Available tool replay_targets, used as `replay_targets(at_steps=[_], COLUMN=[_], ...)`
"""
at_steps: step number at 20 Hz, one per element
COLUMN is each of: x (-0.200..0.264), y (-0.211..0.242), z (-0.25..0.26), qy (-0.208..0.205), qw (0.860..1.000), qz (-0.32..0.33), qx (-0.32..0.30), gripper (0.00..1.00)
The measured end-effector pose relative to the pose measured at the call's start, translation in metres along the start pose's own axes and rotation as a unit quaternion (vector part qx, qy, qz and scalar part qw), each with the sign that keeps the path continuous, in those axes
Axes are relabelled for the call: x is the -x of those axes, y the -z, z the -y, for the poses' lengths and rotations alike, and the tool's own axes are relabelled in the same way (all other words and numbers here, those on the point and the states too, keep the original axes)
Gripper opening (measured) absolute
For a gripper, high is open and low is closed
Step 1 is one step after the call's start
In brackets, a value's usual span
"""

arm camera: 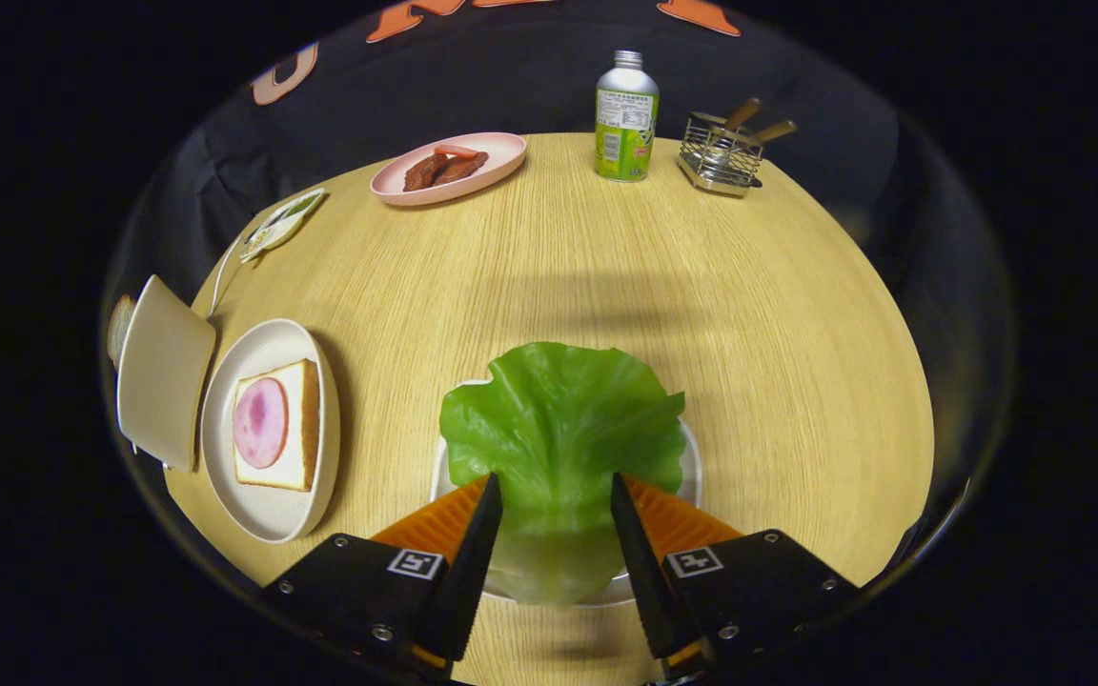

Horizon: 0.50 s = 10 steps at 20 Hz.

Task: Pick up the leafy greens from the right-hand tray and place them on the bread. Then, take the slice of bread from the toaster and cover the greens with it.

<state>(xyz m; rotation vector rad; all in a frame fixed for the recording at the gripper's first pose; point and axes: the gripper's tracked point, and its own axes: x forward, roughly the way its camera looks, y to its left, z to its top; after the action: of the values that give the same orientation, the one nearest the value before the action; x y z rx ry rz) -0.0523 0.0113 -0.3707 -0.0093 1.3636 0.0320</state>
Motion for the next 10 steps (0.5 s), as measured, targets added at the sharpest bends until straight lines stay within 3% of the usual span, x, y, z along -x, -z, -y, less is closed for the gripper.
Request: replay_targets(at_steps=[5, 7, 10], x=[0.0, 0.002, 0.015], y=[-0.005, -0.007, -0.017], z=[0.011, 0.006, -0.001], qy=[0.009, -0.013, -0.043], qw=[1.0, 0.999, 0.997], qz=[0.006, 0.009, 0.025], qx=[-0.012, -0.033, -0.054], gripper=[0.36, 0.2, 0.14])
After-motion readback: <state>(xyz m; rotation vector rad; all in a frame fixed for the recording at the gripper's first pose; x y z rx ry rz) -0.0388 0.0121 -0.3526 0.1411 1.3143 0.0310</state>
